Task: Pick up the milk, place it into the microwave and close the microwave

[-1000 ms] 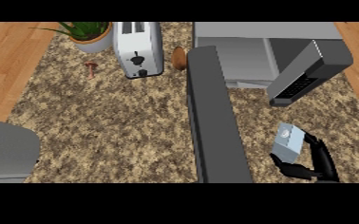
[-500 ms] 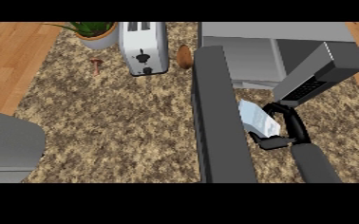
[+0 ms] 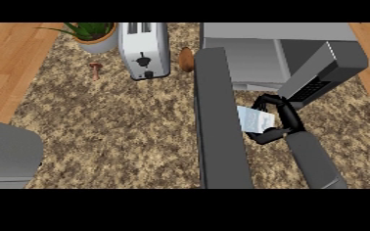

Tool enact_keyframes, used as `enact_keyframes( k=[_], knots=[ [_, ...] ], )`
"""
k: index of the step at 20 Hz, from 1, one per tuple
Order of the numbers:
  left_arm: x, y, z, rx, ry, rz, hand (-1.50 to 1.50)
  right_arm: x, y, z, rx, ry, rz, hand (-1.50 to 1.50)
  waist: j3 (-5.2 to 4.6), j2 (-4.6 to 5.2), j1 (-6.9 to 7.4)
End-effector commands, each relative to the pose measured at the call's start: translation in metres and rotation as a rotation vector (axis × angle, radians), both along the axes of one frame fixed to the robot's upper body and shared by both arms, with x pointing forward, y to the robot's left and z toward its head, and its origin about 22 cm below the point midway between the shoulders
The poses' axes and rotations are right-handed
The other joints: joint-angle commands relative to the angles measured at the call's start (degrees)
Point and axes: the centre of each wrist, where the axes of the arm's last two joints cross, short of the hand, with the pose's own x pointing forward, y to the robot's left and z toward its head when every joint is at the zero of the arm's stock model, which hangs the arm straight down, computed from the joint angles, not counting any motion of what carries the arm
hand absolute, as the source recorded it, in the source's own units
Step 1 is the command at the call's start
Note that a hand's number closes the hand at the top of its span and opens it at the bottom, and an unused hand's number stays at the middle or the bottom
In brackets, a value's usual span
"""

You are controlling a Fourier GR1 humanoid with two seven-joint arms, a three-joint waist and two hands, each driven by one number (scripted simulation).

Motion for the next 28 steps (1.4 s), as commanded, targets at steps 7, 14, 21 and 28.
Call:
enact_keyframes(
  k=[7, 14, 21, 28],
  knots=[
    [-0.009, -0.004, -0.006, -0.006, 0.025, 0.018, -1.5, 0.052, 0.06, 0.061, -0.009, -0.102, -0.02, 1.5, -0.12, -0.54, -0.95],
    [0.0, 0.025, 0.002, -0.002, 0.027, 0.007, -1.5, 0.085, 0.051, 0.097, -0.027, -0.026, -0.025, 1.5, -0.06, 0.06, 0.11],
    [0.015, 0.022, -0.01, -0.009, 0.042, -0.002, -1.5, 0.099, 0.071, 0.106, -0.121, -0.059, -0.167, 1.5, 0.03, 0.96, 1.59],
    [0.026, 0.027, -0.019, -0.01, 0.029, -0.052, -1.5, 0.11, 0.069, 0.12, -0.134, -0.029, -0.398, 1.5, 0.11, 2.39, 4.09]
  ],
)
